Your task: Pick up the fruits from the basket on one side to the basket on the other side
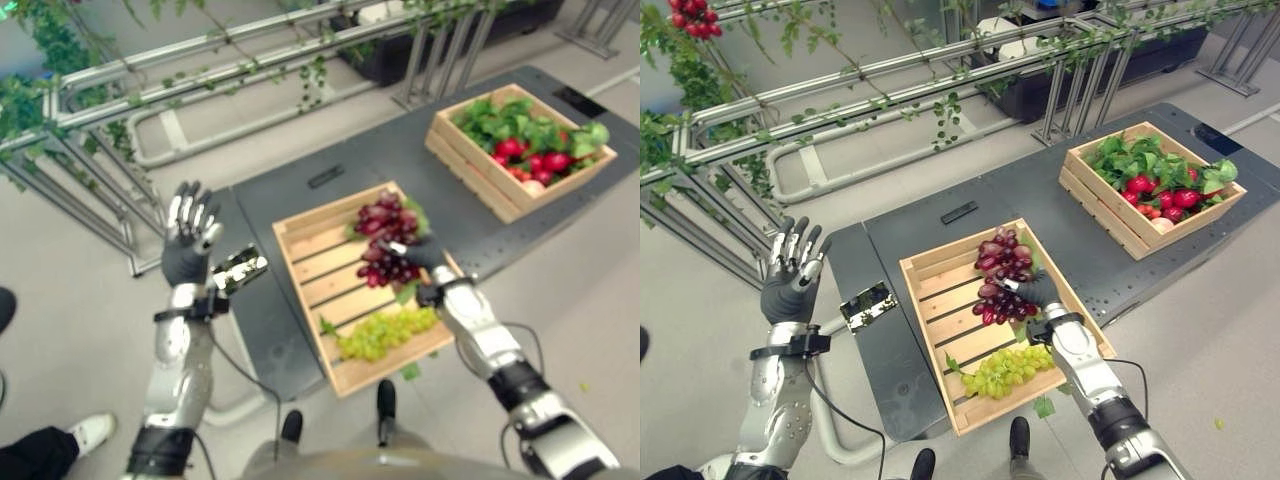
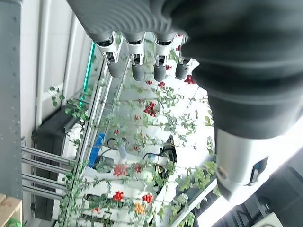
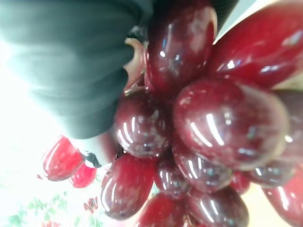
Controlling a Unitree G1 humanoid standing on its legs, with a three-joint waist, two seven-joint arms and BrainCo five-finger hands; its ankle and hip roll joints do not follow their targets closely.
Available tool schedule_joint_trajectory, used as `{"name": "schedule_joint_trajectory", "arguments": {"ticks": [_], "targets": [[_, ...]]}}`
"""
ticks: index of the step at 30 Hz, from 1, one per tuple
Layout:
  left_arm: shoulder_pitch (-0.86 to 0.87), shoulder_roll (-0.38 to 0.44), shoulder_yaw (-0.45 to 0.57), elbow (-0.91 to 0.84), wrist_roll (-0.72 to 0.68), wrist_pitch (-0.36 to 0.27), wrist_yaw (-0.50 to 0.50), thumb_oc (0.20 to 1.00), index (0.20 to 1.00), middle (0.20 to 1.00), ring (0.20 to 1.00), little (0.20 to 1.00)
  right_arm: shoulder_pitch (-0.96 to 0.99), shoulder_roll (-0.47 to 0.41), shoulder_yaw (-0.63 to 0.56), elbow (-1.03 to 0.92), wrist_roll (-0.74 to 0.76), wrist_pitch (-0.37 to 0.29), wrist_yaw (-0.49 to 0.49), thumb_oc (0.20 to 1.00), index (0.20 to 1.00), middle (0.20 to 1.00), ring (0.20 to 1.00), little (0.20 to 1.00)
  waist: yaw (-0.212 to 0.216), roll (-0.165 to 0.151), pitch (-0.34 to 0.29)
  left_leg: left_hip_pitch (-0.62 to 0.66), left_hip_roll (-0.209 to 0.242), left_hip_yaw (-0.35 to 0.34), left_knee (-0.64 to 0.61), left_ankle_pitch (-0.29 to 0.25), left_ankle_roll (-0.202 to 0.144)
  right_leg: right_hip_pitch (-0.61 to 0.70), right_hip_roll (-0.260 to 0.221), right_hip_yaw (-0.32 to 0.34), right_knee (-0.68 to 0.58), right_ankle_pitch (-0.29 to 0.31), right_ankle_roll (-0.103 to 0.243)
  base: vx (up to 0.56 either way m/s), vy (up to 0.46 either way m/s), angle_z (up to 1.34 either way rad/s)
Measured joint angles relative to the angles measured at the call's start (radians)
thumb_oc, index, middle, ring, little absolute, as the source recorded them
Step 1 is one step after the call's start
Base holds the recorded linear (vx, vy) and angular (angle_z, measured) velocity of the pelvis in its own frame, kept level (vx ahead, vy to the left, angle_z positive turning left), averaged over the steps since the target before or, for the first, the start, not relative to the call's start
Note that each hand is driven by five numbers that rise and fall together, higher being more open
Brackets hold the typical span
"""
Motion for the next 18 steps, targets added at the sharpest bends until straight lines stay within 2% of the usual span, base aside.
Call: {"name": "schedule_joint_trajectory", "arguments": {"ticks": [4, 5, 6, 7, 8, 9, 11, 12, 13, 14, 15, 16, 17, 18], "targets": [[0.009, 0.004, 0.02, 0.0, 0.007, 0.001, 0.001, 1.0, 1.0, 1.0, 1.0, 1.0, 0.086, -0.008, -0.09, -0.095, -0.019, -0.012, -0.007, 0.2, 0.2, 0.2, 0.2, 0.2, -0.006, -0.017, 0.008, -0.001, -0.004, -0.001, -0.001, 0.0, 0.001, 0.0, -0.004, 0.0, 0.0, -0.002, 0.003, -0.04, 0.051, 0.02], [0.009, 0.005, 0.026, 0.001, 0.007, 0.001, 0.001, 1.0, 1.0, 1.0, 1.0, 1.0, 0.111, -0.007, -0.115, -0.118, -0.024, -0.013, -0.007, 0.2, 0.2, 0.2, 0.2, 0.2, -0.028, -0.028, 0.012, -0.001, -0.006, 0.0, 0.001, -0.002, 0.004, 0.0, -0.005, 0.001, 0.0, -0.002, 0.004, -0.05, 0.057, 0.0], [0.013, 0.005, 0.031, 0.001, 0.007, 0.001, 0.001, 1.0, 1.0, 1.0, 1.0, 1.0, 0.122, -0.008, -0.12, -0.124, -0.028, -0.014, -0.008, 0.2, 0.2, 0.2, 0.2, 0.2, -0.024, -0.03, 0.014, -0.002, -0.007, 0.0, 0.001, -0.002, 0.005, 0.0, -0.006, 0.001, 0.0, -0.003, 0.006, -0.05, 0.057, -0.01], [0.015, 0.005, 0.033, 0.004, 0.007, 0.003, 0.001, 1.0, 1.0, 1.0, 1.0, 1.0, 0.153, -0.006, -0.145, -0.143, -0.032, -0.015, -0.005, 0.2, 0.2, 0.2, 0.2, 0.2, -0.048, -0.04, 0.016, -0.003, -0.009, 0.0, 0.003, -0.004, 0.008, -0.001, -0.008, 0.003, 0.0, -0.004, 0.008, -0.07, 0.058, 0.03], [0.023, 0.005, 0.037, 0.001, 0.007, 0.002, 0.001, 1.0, 1.0, 1.0, 1.0, 1.0, 0.167, -0.005, -0.154, -0.152, -0.038, -0.016, -0.006, 0.2, 0.2, 0.2, 0.2, 0.2, -0.051, -0.042, 0.016, -0.006, -0.01, 0.0, 0.004, -0.004, 0.008, -0.001, -0.009, 0.003, 0.0, -0.005, 0.009, -0.09, 0.054, 0.05], [0.026, 0.006, 0.037, 0.002, 0.007, 0.003, 0.0, 1.0, 1.0, 1.0, 1.0, 1.0, 0.202, -0.004, -0.181, -0.17, -0.039, -0.023, -0.003, 0.2, 0.2, 0.2, 0.2, 0.2, -0.074, -0.05, 0.018, -0.018, -0.016, 0.002, 0.013, -0.007, 0.013, -0.009, -0.013, 0.007, 0.0, -0.003, 0.012, -0.12, 0.058, 0.02], [0.03, 0.011, 0.044, 0.003, 0.007, 0.003, 0.001, 1.0, 1.0, 1.0, 1.0, 1.0, 0.236, -0.004, -0.211, -0.187, -0.039, -0.024, -0.004, 0.2, 0.2, 0.2, 0.2, 0.2, -0.084, -0.061, 0.018, -0.039, -0.028, 0.009, 0.024, -0.01, 0.017, -0.035, -0.019, 0.024, 0.001, 0.006, 0.016, -0.16, 0.015, -0.16], [0.03, 0.017, 0.045, 0.003, 0.007, 0.003, 0.0, 1.0, 1.0, 1.0, 1.0, 1.0, 0.253, -0.003, -0.223, -0.195, -0.04, -0.025, -0.001, 0.2, 0.2, 0.2, 0.2, 0.2, -0.099, -0.075, 0.019, -0.059, -0.039, 0.03, 0.048, -0.022, 0.023, -0.059, -0.02, 0.05, 0.001, 0.025, 0.015, -0.18, -0.038, -0.35], [0.032, 0.022, 0.05, 0.002, 0.007, 0.003, 0.0, 1.0, 1.0, 1.0, 1.0, 1.0, 0.251, -0.003, -0.227, -0.204, -0.042, -0.025, 0.001, 0.2, 0.2, 0.2, 0.2, 0.2, -0.097, -0.08, 0.02, -0.08, -0.042, 0.046, 0.069, -0.033, 0.025, -0.072, -0.023, 0.064, 0.002, 0.035, 0.02, -0.14, -0.036, -0.75], [0.034, 0.029, 0.076, 0.004, 0.008, 0.003, 0.0, 1.0, 1.0, 1.0, 1.0, 1.0, 0.254, -0.002, -0.225, -0.21, -0.042, -0.025, 0.003, 0.2, 0.2, 0.2, 0.2, 0.2, -0.108, -0.099, 0.025, -0.106, -0.048, 0.095, 0.116, -0.05, 0.029, -0.11, -0.011, 0.088, 0.003, 0.081, 0.024, -0.13, 0.008, -1.12], [0.035, 0.03, 0.11, 0.005, 0.008, 0.003, 0.001, 1.0, 1.0, 1.0, 1.0, 1.0, 0.234, 0.0, -0.225, -0.218, -0.042, -0.025, 0.007, 0.2, 0.2, 0.2, 0.2, 0.2, -0.099, -0.107, 0.032, -0.145, -0.043, 0.15, 0.171, -0.083, 0.04, -0.137, -0.002, 0.1, 0.002, 0.139, 0.037, -0.11, 0.068, -1.16], [0.033, 0.032, 0.119, 0.011, 0.008, 0.003, 0.001, 1.0, 1.0, 1.0, 1.0, 1.0, 0.236, 0.0, -0.227, -0.223, -0.042, -0.028, 0.008, 0.2, 0.2, 0.2, 0.2, 0.2, -0.107, -0.107, 0.035, -0.149, -0.036, 0.155, 0.181, -0.097, 0.049, -0.141, -0.004, 0.111, 0.001, 0.145, 0.045, -0.15, 0.09, -0.72], [0.024, 0.035, 0.118, 0.027, 0.008, 0.004, 0.002, 1.0, 1.0, 1.0, 1.0, 1.0, 0.267, 0.001, -0.245, -0.237, -0.042, -0.033, 0.009, 0.2, 0.2, 0.2, 0.2, 0.2, -0.139, -0.118, 0.034, -0.156, -0.066, 0.178, 0.219, -0.099, 0.063, -0.137, -0.012, 0.115, 0.0, 0.139, 0.077, -0.18, 0.07, -0.36], [0.022, 0.033, 0.119, 0.025, 0.009, 0.003, -0.003, 1.0, 1.0, 1.0, 1.0, 1.0, 0.303, -0.001, -0.269, -0.254, -0.042, -0.045, 0.011, 0.2, 0.2, 0.2, 0.2, 0.2, -0.13, -0.116, 0.039, -0.155, -0.045, 0.226, 0.223, -0.104, 0.077, -0.142, -0.014, 0.098, 0.026, -0.036, 0.094, -0.19, 0.027, -0.47]]}}
